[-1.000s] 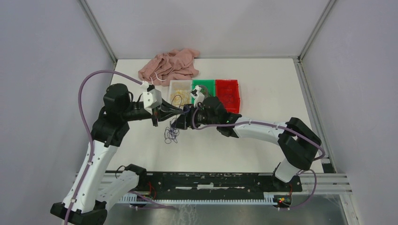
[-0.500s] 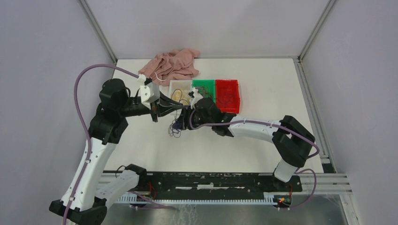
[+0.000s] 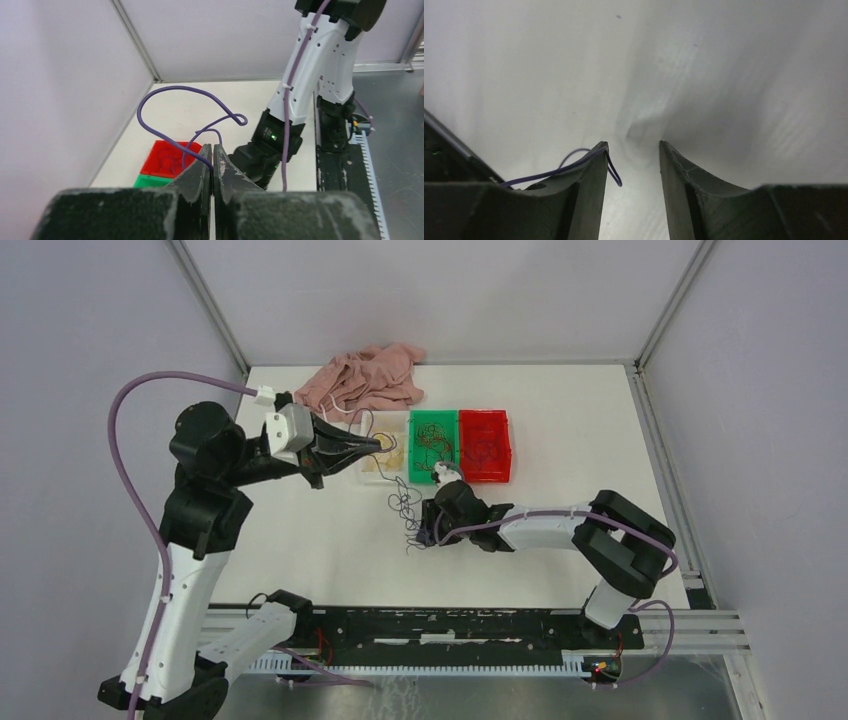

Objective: Untangle the cables
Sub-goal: Untie the cable.

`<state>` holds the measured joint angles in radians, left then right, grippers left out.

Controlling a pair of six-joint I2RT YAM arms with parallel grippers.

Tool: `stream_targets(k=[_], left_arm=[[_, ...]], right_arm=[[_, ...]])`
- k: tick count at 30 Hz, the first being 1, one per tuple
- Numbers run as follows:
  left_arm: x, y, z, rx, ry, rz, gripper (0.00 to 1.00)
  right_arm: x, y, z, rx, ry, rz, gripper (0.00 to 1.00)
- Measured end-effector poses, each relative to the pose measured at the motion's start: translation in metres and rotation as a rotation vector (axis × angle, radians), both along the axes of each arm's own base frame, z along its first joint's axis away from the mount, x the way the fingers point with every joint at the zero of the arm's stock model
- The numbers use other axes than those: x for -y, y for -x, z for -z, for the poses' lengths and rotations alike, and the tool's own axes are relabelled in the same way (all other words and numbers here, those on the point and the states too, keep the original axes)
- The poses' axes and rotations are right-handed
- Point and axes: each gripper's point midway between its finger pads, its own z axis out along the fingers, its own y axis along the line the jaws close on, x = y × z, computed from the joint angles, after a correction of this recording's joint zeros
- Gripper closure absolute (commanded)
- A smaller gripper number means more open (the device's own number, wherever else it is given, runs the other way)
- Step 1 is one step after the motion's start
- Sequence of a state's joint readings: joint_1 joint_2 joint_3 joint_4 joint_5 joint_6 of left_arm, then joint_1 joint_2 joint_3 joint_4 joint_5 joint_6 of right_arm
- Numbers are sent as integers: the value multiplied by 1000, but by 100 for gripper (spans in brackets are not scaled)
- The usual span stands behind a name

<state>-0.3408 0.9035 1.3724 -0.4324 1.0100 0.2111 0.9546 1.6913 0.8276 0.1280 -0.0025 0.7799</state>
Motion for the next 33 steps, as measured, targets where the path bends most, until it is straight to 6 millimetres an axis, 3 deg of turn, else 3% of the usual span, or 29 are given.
stream_targets(k=[2,6,13,14,16,17,24,33], left_arm=[[-3,-1,-13,35,13,-31,97],[-9,-7,-35,118,36,-100,97],[-22,-24,-63,244,73,-236,97],[-25,-27,-65,257,76,-260,97],[-31,-35,-72,282,86,-322,97],[-36,-40,-76,303,93,-364,97],[-80,-75,-116,493,119,-688,97],[-131,-100,-178,758,80,-1024,97]], right_arm=[[17,4,14,-7,44,21,54],[31,2,15,29,65,46,62],[52,0,17,76,86,96,68],[56,0,17,81,94,101,74],[67,2,17,94,122,112,98],[72,3,16,101,132,113,100],[92,4,6,127,110,174,100],[135,6,21,45,91,339,100]])
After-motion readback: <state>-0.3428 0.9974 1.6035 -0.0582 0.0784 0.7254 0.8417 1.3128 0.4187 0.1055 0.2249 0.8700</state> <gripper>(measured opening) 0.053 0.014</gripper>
